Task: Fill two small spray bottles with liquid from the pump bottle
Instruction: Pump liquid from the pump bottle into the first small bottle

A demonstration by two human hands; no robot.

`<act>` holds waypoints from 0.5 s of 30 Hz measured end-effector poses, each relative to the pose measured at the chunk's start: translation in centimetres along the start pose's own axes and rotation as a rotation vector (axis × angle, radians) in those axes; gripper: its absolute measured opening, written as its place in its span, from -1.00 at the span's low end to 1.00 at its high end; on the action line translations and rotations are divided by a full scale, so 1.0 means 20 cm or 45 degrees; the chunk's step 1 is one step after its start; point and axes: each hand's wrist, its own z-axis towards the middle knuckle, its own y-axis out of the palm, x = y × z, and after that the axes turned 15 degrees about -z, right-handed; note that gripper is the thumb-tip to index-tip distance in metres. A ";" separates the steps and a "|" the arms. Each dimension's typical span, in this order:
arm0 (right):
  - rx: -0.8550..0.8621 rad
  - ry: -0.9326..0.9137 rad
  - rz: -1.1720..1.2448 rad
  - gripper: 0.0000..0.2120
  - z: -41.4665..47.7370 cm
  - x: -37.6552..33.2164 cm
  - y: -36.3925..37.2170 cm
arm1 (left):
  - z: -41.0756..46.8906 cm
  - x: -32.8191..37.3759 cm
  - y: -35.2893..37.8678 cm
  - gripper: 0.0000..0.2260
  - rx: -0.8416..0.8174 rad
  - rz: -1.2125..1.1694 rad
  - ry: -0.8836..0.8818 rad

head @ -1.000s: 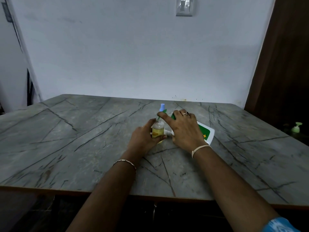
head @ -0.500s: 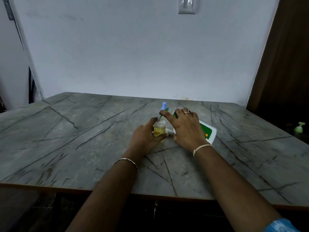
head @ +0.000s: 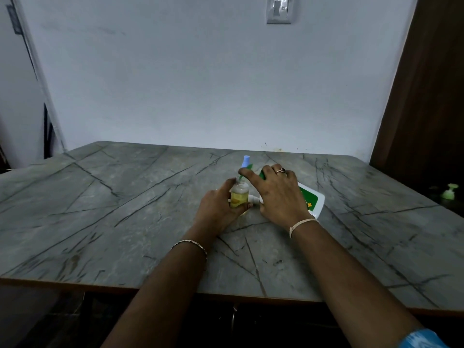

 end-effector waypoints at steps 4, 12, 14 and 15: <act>-0.028 0.026 0.056 -0.31 0.02 -0.02 -0.02 | 0.00 0.00 0.00 -0.33 -0.011 -0.020 -0.020; 0.024 0.026 0.017 -0.28 0.02 -0.02 0.00 | 0.01 0.00 0.00 -0.32 -0.008 -0.037 -0.035; 0.023 0.006 -0.004 -0.24 0.01 -0.01 0.01 | 0.01 0.01 0.00 -0.32 0.005 -0.023 -0.024; 0.020 -0.003 -0.011 -0.23 0.01 -0.01 0.00 | 0.01 0.01 0.00 -0.33 0.012 -0.015 -0.015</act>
